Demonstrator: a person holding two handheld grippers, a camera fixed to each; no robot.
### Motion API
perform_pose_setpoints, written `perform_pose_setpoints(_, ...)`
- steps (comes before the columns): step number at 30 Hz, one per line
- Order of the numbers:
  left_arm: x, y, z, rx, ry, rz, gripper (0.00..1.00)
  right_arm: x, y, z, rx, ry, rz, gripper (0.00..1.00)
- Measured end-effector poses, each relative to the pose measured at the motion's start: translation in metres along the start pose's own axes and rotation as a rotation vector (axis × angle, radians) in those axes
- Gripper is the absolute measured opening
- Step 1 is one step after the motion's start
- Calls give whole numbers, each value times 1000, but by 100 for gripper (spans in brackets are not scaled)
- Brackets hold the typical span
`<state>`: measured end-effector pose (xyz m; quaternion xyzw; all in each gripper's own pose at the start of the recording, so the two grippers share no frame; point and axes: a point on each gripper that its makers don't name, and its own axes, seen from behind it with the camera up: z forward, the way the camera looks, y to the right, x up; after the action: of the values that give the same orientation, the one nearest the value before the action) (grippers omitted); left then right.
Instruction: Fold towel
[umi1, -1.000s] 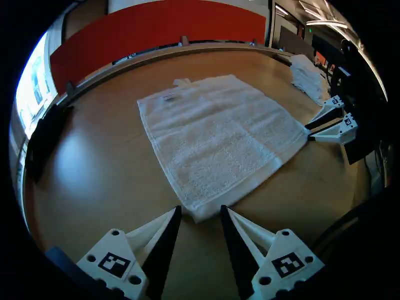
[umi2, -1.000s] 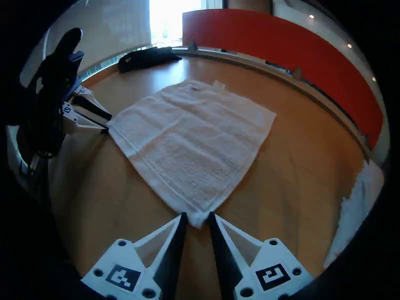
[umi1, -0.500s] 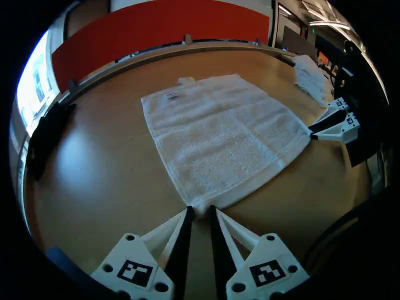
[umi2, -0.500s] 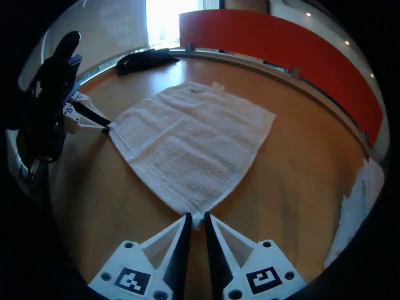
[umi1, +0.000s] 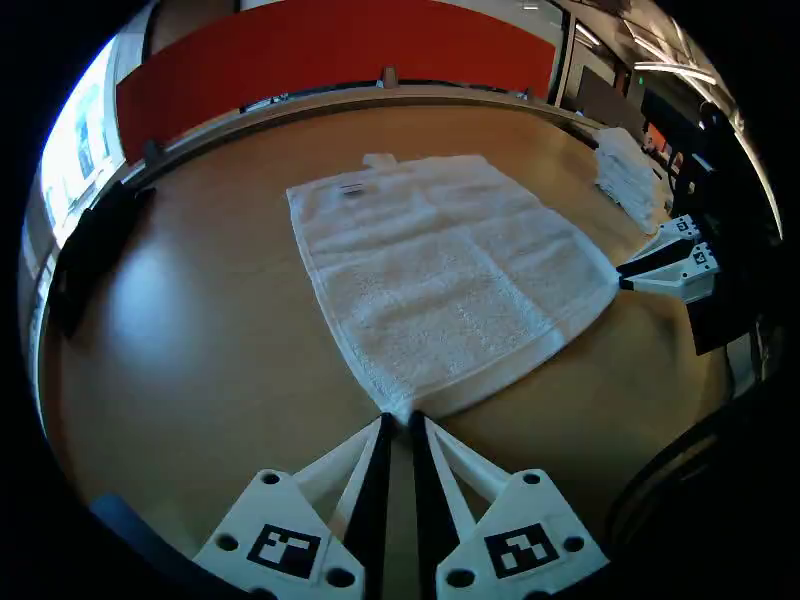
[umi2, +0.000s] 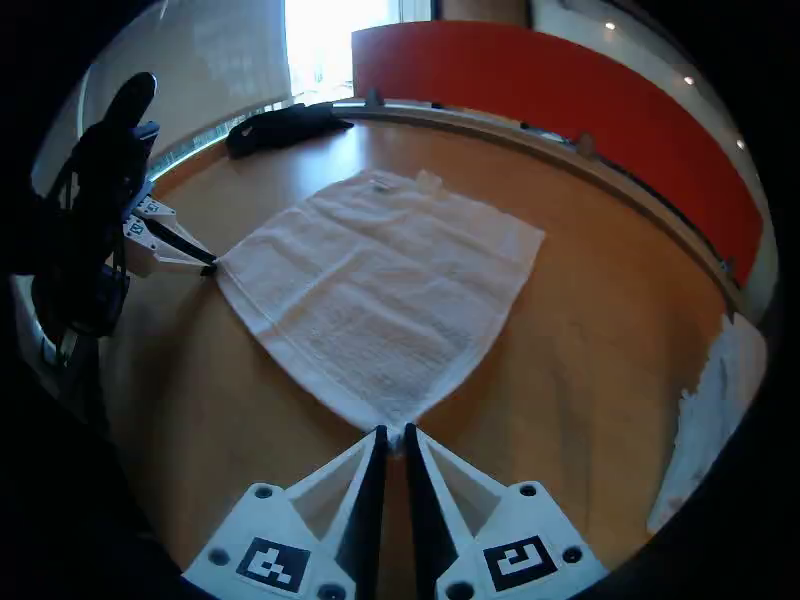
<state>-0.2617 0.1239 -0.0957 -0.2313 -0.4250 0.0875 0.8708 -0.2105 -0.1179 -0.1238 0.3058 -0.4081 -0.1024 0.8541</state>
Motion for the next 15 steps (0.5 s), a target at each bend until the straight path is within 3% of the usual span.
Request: perform_pose_setpoints(15, 8, 4, -7, -2, 13, -11, 14, 8, 1, -6, 5, 10, 12, 11)
